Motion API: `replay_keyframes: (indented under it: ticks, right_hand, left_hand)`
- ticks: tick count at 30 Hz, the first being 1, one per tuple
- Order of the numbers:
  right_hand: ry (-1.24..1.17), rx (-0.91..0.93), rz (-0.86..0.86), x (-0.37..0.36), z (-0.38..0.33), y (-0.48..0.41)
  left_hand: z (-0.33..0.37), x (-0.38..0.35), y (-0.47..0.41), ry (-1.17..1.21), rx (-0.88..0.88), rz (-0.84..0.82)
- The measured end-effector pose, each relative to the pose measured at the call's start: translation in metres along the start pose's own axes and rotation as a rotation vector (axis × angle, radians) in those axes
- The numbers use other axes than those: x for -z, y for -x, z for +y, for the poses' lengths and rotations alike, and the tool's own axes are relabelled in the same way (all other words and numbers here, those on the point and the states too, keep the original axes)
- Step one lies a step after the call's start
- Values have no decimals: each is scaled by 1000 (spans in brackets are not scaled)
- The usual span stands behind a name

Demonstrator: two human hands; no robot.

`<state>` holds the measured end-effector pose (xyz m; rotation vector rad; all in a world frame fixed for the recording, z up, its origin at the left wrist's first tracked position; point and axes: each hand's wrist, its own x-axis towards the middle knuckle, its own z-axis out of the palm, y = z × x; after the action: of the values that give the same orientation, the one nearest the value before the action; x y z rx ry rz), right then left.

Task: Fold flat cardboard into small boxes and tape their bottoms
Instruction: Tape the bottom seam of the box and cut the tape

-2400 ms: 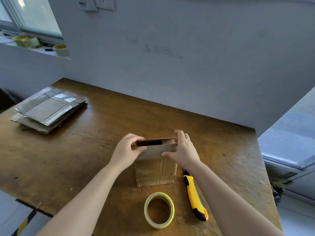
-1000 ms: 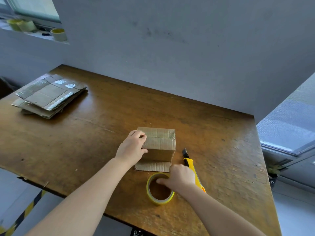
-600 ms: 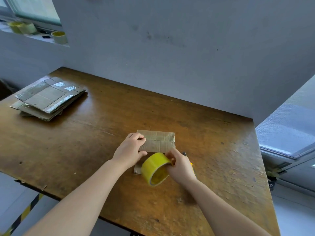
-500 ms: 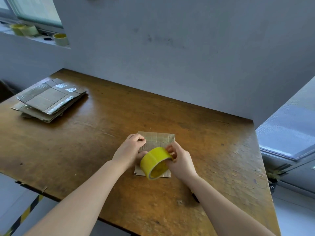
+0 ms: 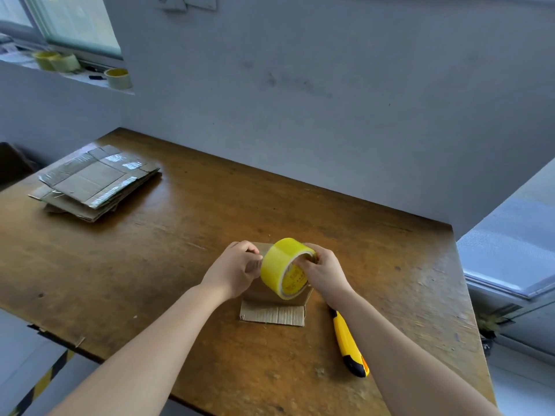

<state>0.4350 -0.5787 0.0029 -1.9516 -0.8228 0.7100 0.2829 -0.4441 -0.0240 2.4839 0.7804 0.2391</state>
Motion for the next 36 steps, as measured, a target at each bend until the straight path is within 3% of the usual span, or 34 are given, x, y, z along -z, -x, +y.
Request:
replay_keyframes:
  ticks: [9,16,22,29,31,33,36]
  right_hand:
    - [145,-108,-42,-4,0,-9]
    - [217,-151,-98,-3,-3,-17]
    - [164,-211,-123,2,-8,-19]
    - [90,-280,-188,16,-11,-16]
    - [299,-158,-106,15,-9,-15]
    - [567,145,92,11,-6,-12]
    - [666,618,250,9,-1,-9]
  left_hand:
    - [1,6,-10,59,-7,8]
    - [18,19,-12,729,113,85]
    - [24,14,-18,720,127,218]
    - [28,-10,-17,618,392,314]
    - [30,-12,-19,582,397,326]
    - [29,-10,-21,552,403,343]
    - [23,-10,-22,571,419,369]
